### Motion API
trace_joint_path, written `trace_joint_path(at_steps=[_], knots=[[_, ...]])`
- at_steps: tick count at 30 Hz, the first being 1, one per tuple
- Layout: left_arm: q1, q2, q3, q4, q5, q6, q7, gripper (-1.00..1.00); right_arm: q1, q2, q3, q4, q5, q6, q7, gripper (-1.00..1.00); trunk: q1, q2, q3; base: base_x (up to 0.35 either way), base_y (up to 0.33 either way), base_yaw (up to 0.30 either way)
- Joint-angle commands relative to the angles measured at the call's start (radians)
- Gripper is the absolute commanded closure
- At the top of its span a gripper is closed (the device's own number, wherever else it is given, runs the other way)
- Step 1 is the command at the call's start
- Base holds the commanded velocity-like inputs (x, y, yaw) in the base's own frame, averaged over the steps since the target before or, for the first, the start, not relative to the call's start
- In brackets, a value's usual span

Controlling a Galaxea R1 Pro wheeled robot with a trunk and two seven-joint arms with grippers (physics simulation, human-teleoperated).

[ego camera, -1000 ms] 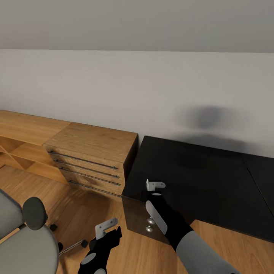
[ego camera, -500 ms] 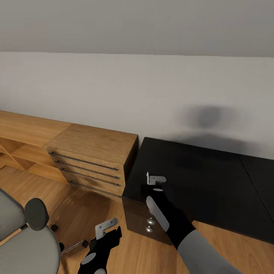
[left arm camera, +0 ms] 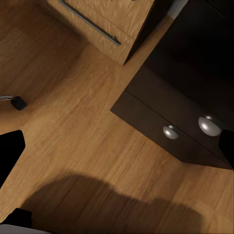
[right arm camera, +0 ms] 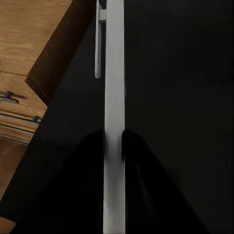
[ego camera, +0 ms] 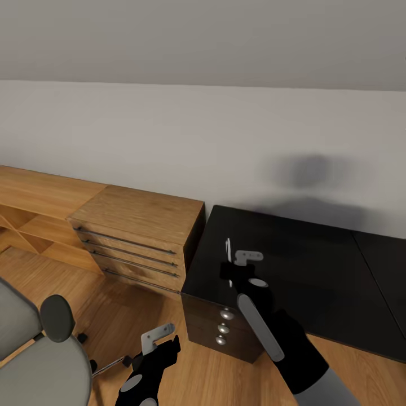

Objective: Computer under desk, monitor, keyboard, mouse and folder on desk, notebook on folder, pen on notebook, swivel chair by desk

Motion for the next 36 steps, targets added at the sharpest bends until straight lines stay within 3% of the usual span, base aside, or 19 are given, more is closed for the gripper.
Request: trace_joint_path(at_steps=[1,6,15,28,36], knots=[[-0.001,0.001,-0.002,-0.002,0.004,0.004,0.007,-1.00,0.005,-0.005,0.001,-0.018,-0.024,0.003,-0.009,1.00,-0.004,0.006,0.002,0.000,0.000,0.000],[-0.001,0.001,-0.002,-0.002,0.004,0.004,0.007,-1.00,0.011,-0.008,0.002,-0.038,-0.045,0.005,-0.007,1.00,-0.023,0.041,0.018,0.000,0.000,0.000],[-0.001,0.001,-0.002,-0.001,0.004,0.004,0.007,-1.00,0.012,-0.013,-0.002,-0.042,-0.048,0.004,-0.007,1.00,-0.057,0.104,0.047,0.000,0.000,-0.017],[-0.001,0.000,-0.002,0.020,0.006,0.004,0.009,-1.00,0.012,-0.016,-0.005,-0.042,-0.046,0.004,-0.008,1.00,-0.107,0.195,0.098,-0.014,0.000,-0.222],[-0.001,0.000,-0.002,0.080,0.007,0.004,0.010,-1.00,0.012,-0.066,-0.006,-0.075,-0.047,0.005,-0.009,1.00,-0.138,0.251,0.125,-0.002,0.000,-0.224]])
